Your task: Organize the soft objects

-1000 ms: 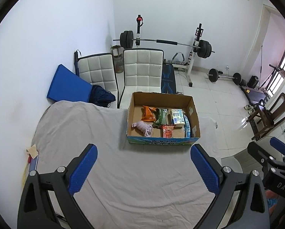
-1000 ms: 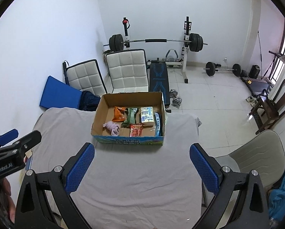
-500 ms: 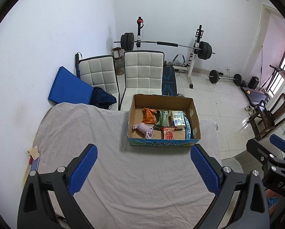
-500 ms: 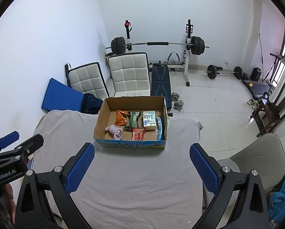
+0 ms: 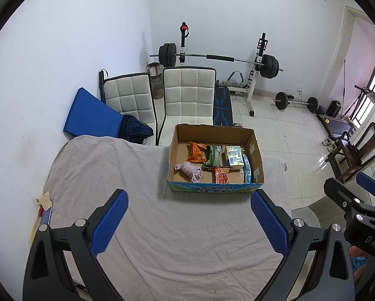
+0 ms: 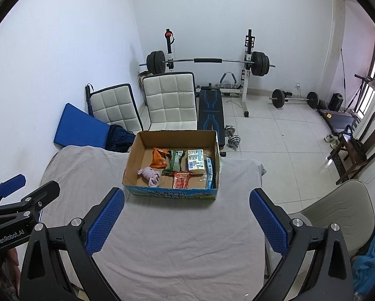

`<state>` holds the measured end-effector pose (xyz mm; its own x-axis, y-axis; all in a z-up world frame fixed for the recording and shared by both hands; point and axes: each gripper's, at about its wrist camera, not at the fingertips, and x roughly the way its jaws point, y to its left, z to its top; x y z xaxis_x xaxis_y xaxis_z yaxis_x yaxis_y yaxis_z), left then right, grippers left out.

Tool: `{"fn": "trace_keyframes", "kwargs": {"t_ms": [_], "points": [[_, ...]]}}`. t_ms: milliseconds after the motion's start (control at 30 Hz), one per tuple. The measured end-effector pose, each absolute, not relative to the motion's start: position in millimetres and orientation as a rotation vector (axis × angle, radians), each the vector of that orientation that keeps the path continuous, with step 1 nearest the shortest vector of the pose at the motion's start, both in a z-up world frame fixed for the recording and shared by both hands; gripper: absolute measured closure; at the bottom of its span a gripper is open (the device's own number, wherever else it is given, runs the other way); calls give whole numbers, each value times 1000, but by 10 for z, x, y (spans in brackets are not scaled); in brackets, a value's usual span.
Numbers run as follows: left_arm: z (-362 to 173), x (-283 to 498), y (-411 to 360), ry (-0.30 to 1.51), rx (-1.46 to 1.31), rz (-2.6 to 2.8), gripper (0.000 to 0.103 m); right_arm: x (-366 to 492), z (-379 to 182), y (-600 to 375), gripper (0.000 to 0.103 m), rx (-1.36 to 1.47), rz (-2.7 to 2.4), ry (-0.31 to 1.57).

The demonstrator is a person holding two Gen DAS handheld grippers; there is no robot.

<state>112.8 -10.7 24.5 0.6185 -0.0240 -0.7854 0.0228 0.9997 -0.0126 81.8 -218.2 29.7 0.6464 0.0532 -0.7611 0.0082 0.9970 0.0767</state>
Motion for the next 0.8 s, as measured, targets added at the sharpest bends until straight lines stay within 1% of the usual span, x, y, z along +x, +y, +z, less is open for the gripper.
{"fn": "trace_keyframes", "kwargs": {"t_ms": [800], "points": [[243,1149,-97,907,-5,-20,3,872,250,-2149,1,78,30,882]]}}
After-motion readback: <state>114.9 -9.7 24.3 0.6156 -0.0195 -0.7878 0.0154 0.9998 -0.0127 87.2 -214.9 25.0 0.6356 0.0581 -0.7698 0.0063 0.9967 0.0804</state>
